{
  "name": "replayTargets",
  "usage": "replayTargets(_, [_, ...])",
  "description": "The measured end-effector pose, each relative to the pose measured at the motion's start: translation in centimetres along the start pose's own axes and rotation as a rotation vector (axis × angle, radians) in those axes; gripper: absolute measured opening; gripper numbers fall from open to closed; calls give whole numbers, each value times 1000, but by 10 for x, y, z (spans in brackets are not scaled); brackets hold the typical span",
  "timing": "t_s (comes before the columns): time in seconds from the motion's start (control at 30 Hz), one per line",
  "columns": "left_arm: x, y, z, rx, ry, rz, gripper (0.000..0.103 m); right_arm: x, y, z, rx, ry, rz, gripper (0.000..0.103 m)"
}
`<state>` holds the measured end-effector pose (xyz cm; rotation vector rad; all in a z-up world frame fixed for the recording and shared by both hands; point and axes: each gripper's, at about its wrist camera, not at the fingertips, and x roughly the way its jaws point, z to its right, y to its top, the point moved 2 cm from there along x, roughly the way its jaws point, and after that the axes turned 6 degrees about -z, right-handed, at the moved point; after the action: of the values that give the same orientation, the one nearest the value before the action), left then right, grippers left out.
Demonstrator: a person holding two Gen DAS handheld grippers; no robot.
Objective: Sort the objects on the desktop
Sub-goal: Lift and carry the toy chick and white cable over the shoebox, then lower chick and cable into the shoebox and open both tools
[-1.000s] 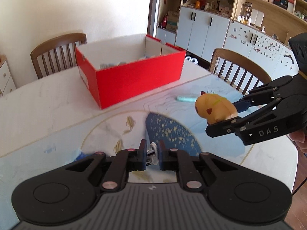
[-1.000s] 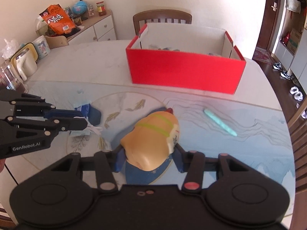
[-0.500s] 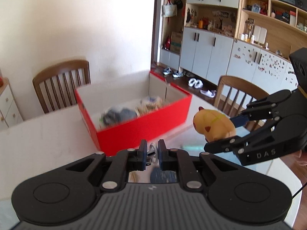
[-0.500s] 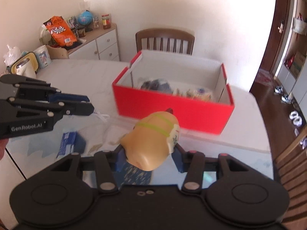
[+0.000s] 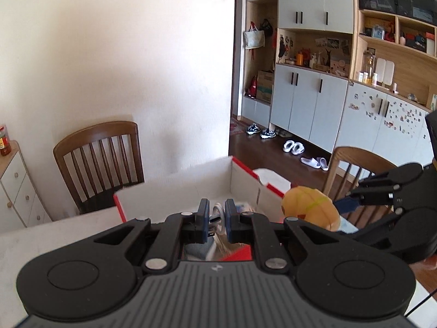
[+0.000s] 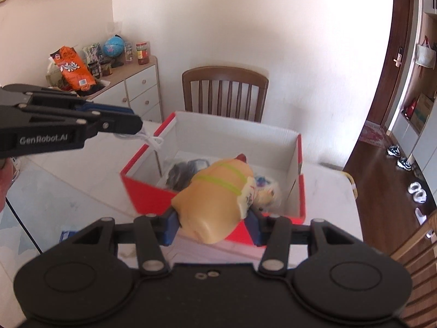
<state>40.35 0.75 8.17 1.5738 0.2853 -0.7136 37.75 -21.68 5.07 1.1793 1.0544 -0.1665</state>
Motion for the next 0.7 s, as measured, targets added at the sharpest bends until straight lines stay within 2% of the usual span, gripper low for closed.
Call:
replayTargets(0.17, [25,25,-12,-44,4,-2,11,18,20,14,34,17,-5,49])
replayTargets(0.33, [59,40,-25,-101,-20,-52,11,44,32,23,57,24,-38,49])
replayTargets(0.53, [100,49,-35,-133,-58,-134,11,72,41,30,79,14,-118,49])
replayTargets(0.7, [125,53,-36,-137,-76,-158,11,98,44,40,128,-7,-219,49])
